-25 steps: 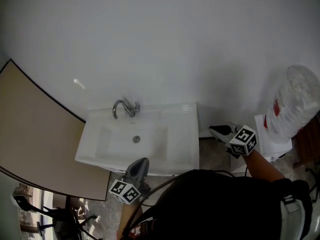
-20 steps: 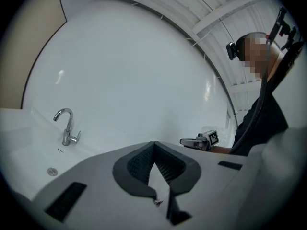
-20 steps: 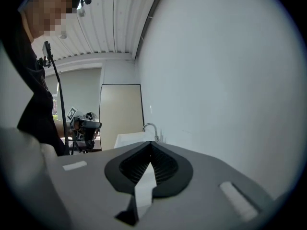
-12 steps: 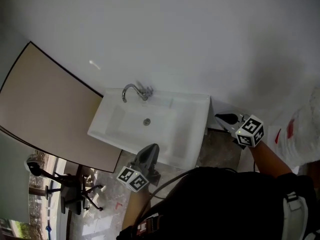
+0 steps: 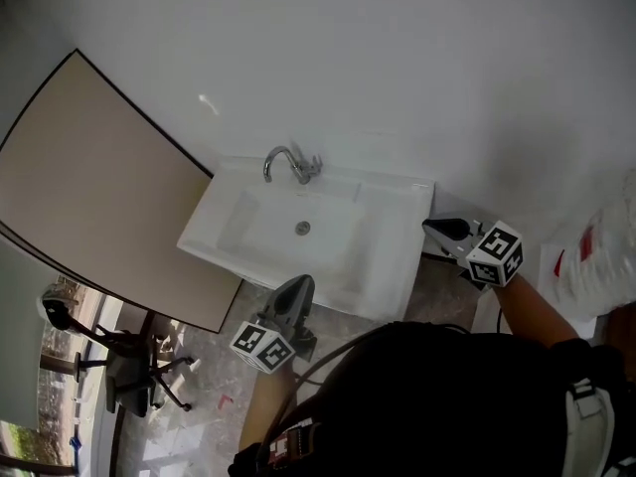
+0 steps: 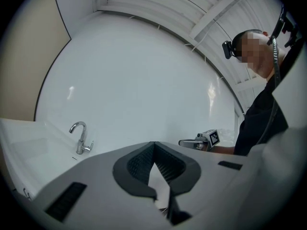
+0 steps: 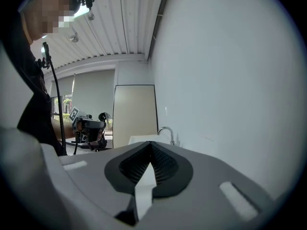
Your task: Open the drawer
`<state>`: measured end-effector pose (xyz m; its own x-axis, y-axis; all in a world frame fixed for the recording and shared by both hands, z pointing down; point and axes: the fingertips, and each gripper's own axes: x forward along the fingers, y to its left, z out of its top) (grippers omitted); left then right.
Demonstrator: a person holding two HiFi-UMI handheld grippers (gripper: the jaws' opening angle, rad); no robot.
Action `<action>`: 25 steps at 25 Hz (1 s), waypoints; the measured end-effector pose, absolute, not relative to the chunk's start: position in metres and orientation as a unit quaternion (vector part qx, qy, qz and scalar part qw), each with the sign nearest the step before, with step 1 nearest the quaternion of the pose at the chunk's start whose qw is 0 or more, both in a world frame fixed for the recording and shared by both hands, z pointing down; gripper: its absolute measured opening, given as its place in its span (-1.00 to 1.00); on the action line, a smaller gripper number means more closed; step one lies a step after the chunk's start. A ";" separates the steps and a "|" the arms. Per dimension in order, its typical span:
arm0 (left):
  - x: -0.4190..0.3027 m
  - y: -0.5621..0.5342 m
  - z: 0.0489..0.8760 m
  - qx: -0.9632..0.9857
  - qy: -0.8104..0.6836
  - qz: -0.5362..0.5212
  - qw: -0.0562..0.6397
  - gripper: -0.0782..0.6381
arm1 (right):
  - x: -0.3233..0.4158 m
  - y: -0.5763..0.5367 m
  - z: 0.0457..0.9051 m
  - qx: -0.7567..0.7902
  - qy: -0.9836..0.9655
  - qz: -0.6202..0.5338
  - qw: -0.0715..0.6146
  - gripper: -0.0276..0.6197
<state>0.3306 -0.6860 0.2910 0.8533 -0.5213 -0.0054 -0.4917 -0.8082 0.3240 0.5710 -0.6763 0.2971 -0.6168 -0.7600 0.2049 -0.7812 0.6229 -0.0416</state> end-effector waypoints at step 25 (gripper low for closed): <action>0.274 -0.632 0.475 0.847 -0.465 -0.023 0.257 -0.78 | 0.360 -0.698 0.384 0.087 -0.983 0.047 0.156 -0.92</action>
